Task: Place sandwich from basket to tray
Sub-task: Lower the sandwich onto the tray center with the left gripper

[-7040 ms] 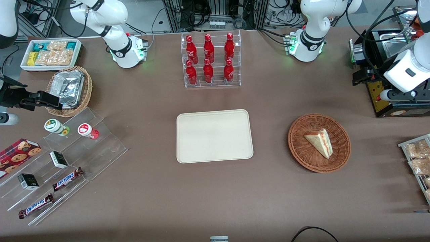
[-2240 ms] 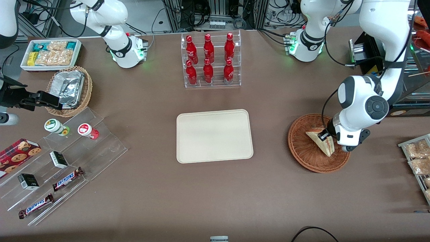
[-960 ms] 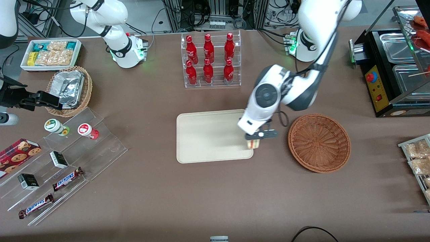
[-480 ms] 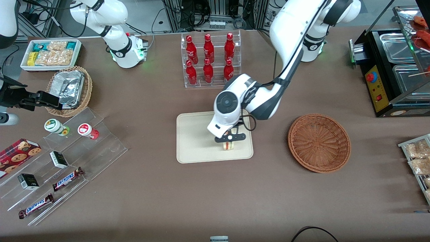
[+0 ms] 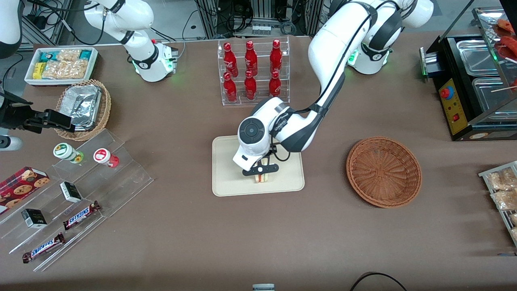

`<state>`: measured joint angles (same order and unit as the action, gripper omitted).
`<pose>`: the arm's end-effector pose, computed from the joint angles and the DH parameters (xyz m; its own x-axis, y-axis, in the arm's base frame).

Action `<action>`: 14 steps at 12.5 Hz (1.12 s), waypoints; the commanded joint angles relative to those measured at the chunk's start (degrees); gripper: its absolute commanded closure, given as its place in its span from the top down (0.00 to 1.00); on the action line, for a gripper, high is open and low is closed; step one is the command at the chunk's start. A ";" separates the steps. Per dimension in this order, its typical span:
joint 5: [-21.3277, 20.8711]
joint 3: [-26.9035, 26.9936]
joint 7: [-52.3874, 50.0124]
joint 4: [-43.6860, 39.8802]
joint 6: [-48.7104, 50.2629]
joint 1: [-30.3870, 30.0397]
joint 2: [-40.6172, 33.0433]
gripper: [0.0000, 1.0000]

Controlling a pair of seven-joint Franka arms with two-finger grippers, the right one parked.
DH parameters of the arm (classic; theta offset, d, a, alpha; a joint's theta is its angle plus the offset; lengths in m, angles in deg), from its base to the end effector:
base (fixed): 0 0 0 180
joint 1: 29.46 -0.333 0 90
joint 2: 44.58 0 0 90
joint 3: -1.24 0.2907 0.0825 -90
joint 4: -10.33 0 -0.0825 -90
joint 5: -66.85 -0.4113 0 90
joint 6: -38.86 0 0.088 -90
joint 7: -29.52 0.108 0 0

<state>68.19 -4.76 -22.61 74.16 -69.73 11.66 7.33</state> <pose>0.5317 -0.5433 0.2275 0.9789 0.1318 -0.1565 0.1282 -0.9912 -0.0330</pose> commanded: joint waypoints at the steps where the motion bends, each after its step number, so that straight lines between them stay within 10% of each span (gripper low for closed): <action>1: 0.60 -0.06 -1.49 -4.67 1.80 0.63 2.68 0.00; 14: -2.56 0.21 -1.14 -4.06 1.80 1.86 2.94 0.00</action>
<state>67.23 -5.14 -23.42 72.26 -69.37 12.44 9.23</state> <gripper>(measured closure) 0.846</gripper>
